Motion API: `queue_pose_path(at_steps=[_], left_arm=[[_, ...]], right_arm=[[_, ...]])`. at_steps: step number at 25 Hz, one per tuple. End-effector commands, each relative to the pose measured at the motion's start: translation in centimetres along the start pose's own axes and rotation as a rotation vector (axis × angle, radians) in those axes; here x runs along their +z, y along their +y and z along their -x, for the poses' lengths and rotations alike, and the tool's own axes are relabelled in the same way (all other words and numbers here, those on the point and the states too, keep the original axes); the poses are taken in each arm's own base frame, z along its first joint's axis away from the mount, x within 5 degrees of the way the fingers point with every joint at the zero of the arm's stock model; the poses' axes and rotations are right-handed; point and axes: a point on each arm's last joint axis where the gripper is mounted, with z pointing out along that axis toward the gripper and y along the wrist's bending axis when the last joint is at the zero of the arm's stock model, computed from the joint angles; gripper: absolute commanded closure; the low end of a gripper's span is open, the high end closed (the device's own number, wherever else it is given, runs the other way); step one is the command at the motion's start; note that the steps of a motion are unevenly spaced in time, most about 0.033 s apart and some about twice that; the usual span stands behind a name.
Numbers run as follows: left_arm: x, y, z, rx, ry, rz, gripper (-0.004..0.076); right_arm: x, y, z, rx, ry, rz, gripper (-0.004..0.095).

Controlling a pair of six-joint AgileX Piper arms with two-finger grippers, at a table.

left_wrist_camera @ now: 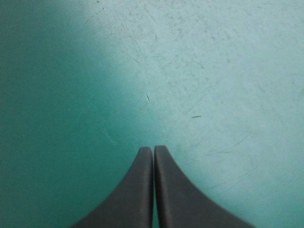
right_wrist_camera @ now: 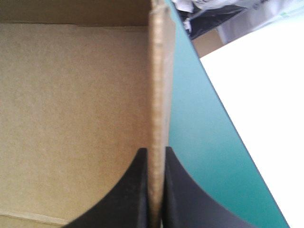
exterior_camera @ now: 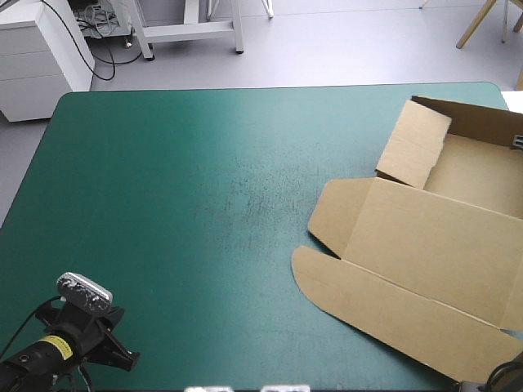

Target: Fold the box

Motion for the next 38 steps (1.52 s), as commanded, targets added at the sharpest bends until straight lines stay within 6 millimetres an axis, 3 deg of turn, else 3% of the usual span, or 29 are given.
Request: queue_pose_path(at_steps=[1,3,5,9,13,19,22,25,29,38], left_arm=[[-0.5,0.1,1.0,-0.008,-0.067,0.002,0.0734],[-0.5,0.1,1.0,-0.008,-0.067,0.002,0.0734],[-0.5,0.1,1.0,-0.008,-0.067,0.002,0.0734],[-0.5,0.1,1.0,-0.008,-0.067,0.002,0.0734],[-0.5,0.1,1.0,-0.008,-0.067,0.002,0.0734],[-0.5,0.1,1.0,-0.008,-0.067,0.002,0.0734],[-0.5,0.1,1.0,-0.008,-0.067,0.002,0.0734],[-0.5,0.1,1.0,-0.008,-0.067,0.002,0.0734],[-0.5,0.1,1.0,-0.008,-0.067,0.002,0.0734],[-0.5,0.1,1.0,-0.008,-0.067,0.002,0.0734]], right_arm=[[-3.4,-2.7,0.2,0.104,-0.125,0.006,0.0923],[-3.2,-3.3,0.0,0.124,-0.099,0.000,0.0888],[-2.4,-3.3,-0.1,0.139,-0.072,0.009,0.0792],[-0.8,-2.7,-0.4,0.126,-0.024,0.079,0.0480],[-1.1,-2.7,-0.6,0.122,-0.028,0.068,0.0455],[-4.6,-1.8,-1.6,0.077,-0.104,0.158,0.0495],[-7.6,-0.9,-3.3,0.053,-0.164,0.227,0.0598],[-10.1,0.2,-6.4,-0.008,-0.192,0.231,0.0771],[-11.9,1.5,-10.5,-0.098,-0.209,0.245,0.0916],[-15.6,3.9,-19.6,-0.304,-0.348,0.294,0.0927]])
